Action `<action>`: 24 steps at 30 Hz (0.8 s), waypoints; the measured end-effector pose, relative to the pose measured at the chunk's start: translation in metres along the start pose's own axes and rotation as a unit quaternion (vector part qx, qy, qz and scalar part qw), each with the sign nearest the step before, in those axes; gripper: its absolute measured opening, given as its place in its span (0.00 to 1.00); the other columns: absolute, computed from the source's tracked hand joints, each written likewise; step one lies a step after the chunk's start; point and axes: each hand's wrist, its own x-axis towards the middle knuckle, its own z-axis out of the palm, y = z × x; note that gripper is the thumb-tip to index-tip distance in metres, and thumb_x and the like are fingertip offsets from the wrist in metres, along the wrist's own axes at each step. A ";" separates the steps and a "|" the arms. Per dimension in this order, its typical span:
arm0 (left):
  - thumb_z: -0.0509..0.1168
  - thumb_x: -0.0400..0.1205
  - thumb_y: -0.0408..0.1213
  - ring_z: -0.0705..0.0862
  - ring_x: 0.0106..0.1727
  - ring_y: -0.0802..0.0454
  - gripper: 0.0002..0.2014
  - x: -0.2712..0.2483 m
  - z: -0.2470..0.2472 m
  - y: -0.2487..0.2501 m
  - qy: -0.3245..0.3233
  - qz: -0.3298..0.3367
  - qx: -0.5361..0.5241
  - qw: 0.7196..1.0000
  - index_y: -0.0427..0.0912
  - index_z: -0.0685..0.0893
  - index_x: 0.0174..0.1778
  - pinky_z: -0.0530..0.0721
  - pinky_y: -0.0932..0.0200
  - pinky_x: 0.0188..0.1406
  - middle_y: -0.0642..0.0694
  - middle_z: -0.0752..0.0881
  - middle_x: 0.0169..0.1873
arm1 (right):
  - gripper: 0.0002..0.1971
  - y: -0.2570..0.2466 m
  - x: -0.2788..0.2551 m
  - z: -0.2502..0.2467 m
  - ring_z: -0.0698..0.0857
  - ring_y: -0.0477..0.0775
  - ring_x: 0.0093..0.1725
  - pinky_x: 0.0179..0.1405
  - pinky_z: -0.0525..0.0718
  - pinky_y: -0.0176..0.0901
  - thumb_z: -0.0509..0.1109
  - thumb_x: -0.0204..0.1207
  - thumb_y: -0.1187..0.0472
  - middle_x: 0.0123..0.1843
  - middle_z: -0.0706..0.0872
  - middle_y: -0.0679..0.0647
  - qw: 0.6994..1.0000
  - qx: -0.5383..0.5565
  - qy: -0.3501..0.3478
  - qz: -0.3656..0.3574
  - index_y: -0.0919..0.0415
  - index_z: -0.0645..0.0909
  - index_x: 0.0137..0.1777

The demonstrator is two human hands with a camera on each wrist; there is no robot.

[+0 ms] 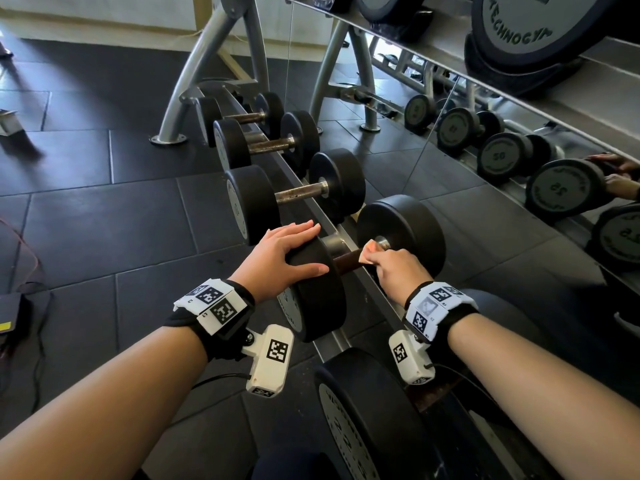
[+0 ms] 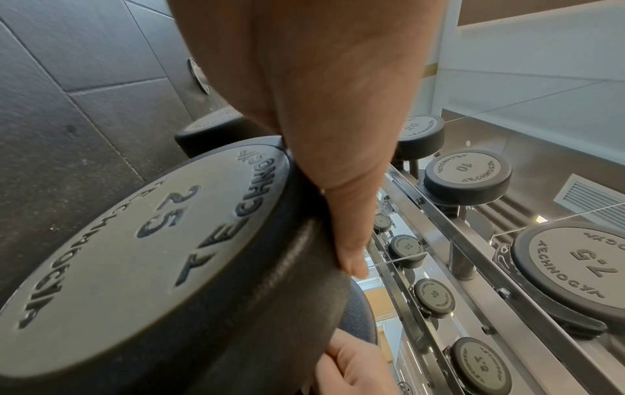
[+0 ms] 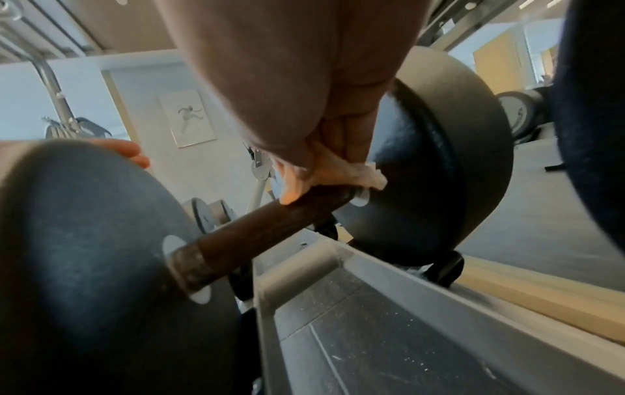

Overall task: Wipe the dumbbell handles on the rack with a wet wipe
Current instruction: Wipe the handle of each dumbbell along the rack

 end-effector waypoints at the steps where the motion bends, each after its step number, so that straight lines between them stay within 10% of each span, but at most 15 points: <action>1: 0.72 0.77 0.54 0.54 0.83 0.59 0.37 0.000 0.000 0.000 0.000 0.000 0.001 1.000 0.61 0.65 0.81 0.51 0.40 0.85 0.62 0.64 0.82 | 0.17 -0.003 -0.001 0.001 0.87 0.62 0.48 0.49 0.84 0.50 0.54 0.88 0.60 0.47 0.86 0.59 1.000 0.017 -0.007 -0.007 0.48 0.76 0.71; 8: 0.72 0.75 0.56 0.55 0.83 0.58 0.37 0.002 0.002 -0.005 0.007 0.008 -0.002 1.000 0.61 0.67 0.81 0.52 0.41 0.85 0.62 0.65 0.81 | 0.18 -0.007 -0.017 -0.010 0.85 0.58 0.61 0.65 0.81 0.50 0.59 0.88 0.58 0.62 0.87 0.57 0.992 0.095 -0.082 -0.016 0.40 0.80 0.72; 15: 0.72 0.74 0.58 0.55 0.82 0.61 0.38 0.003 0.003 -0.007 0.008 0.011 -0.005 1.000 0.62 0.67 0.80 0.52 0.39 0.85 0.63 0.65 0.81 | 0.13 0.008 -0.025 -0.013 0.87 0.61 0.54 0.58 0.86 0.59 0.62 0.86 0.58 0.51 0.89 0.60 0.925 0.312 0.013 0.217 0.62 0.87 0.55; 24: 0.72 0.75 0.57 0.55 0.84 0.58 0.38 0.003 0.003 -0.006 0.009 0.016 -0.004 1.000 0.61 0.66 0.81 0.51 0.39 0.85 0.62 0.65 0.81 | 0.09 -0.002 -0.010 -0.016 0.86 0.55 0.51 0.43 0.81 0.42 0.62 0.87 0.56 0.49 0.87 0.54 0.936 0.273 0.064 0.210 0.57 0.84 0.52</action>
